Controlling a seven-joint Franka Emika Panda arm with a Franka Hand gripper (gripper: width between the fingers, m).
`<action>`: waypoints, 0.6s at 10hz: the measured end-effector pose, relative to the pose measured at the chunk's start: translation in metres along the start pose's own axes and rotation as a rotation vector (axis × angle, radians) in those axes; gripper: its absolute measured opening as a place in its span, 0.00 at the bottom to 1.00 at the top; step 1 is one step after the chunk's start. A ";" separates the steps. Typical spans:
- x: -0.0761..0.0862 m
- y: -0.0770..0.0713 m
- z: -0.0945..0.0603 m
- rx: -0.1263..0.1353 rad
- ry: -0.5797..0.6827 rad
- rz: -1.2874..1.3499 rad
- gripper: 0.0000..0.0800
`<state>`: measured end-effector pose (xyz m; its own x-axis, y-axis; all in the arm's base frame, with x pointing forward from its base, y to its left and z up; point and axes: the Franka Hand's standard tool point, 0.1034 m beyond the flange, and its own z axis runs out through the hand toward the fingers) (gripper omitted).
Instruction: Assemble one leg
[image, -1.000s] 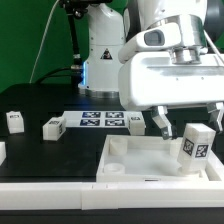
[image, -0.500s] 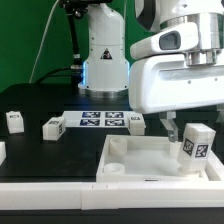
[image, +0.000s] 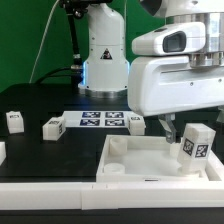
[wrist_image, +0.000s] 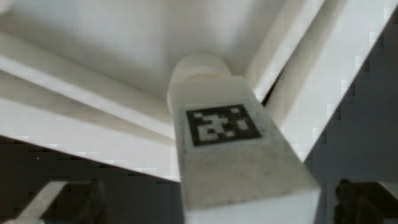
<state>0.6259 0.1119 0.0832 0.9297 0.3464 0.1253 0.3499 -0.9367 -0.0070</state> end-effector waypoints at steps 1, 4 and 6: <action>-0.002 0.000 0.002 0.001 -0.003 -0.002 0.81; -0.003 -0.001 0.003 0.001 -0.003 -0.005 0.59; -0.003 -0.001 0.003 0.001 -0.003 -0.005 0.42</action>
Offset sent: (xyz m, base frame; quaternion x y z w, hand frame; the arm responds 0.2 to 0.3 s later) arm 0.0000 0.0000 0.0000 0.0000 0.0000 0.0000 1.0000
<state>0.6234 0.1117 0.0798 0.9285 0.3508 0.1221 0.3542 -0.9351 -0.0071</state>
